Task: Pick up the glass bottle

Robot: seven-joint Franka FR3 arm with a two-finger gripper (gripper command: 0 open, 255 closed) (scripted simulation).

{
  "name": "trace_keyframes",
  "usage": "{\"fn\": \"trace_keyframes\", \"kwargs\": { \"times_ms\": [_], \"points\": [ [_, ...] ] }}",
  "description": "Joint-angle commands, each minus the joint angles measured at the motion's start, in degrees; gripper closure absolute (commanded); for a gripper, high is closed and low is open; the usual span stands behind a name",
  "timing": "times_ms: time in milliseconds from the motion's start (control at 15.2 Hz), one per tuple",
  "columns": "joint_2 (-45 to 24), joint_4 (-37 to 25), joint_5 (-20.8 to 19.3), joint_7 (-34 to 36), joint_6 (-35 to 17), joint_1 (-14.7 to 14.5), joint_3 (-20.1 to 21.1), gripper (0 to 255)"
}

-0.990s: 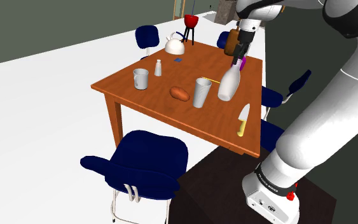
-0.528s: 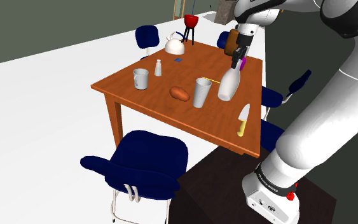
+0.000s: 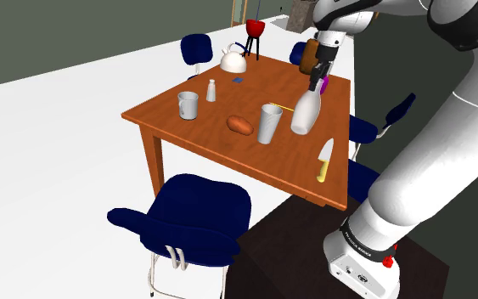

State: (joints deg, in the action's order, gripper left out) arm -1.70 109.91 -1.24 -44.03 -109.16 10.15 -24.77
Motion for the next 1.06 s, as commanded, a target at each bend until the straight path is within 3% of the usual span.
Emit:
{"fn": "trace_keyframes", "kwargs": {
  "times_ms": [0, 990],
  "points": [
    [0.27, -0.85, -0.11, 0.04, 1.14, -0.01, 0.0, 255],
    [1.03, -10.16, -0.38, 0.0, 11.15, -0.1, 0.07, 255]
  ]
}}
